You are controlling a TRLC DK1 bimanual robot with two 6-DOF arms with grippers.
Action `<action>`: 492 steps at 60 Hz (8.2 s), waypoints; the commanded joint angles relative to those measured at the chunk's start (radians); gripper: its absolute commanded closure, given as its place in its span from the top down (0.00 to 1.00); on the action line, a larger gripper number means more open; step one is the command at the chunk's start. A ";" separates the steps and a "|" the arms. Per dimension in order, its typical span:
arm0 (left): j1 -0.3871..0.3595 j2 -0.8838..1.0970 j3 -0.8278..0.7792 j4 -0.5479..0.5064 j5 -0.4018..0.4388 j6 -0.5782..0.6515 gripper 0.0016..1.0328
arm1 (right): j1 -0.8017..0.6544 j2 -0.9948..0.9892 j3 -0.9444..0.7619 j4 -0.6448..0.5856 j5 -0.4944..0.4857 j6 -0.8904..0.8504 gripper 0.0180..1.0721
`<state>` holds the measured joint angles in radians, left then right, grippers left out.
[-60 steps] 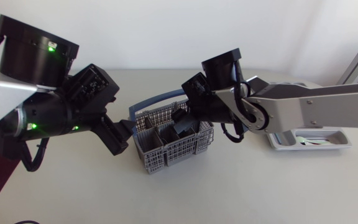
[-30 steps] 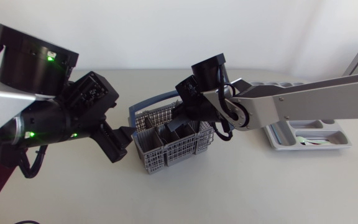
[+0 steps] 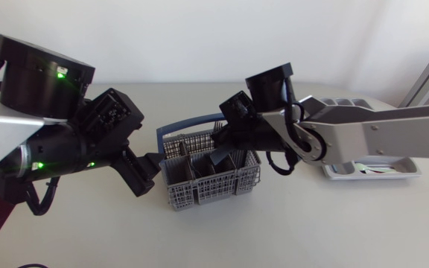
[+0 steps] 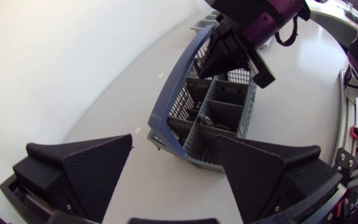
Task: Sort the cutlery from the basket into the organizer compartments.
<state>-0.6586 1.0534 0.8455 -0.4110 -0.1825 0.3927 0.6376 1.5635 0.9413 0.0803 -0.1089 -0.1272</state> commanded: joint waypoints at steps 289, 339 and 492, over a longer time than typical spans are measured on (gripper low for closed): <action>-0.030 0.316 0.098 0.270 0.934 0.293 0.03 | -0.072 -0.807 -0.061 -0.485 -0.480 -0.055 0.72; -0.004 0.361 0.204 -0.081 1.034 0.598 0.03 | -0.046 -0.764 -0.277 -0.438 -0.460 -0.270 0.67; 0.155 0.083 0.053 0.161 0.456 0.202 0.96 | -0.874 0.015 0.272 -0.402 -0.017 -0.270 0.05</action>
<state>-0.4774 1.1584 0.9352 -0.2447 0.3012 0.5793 -0.2256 1.4734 1.1431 -0.3328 -0.1646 -0.3973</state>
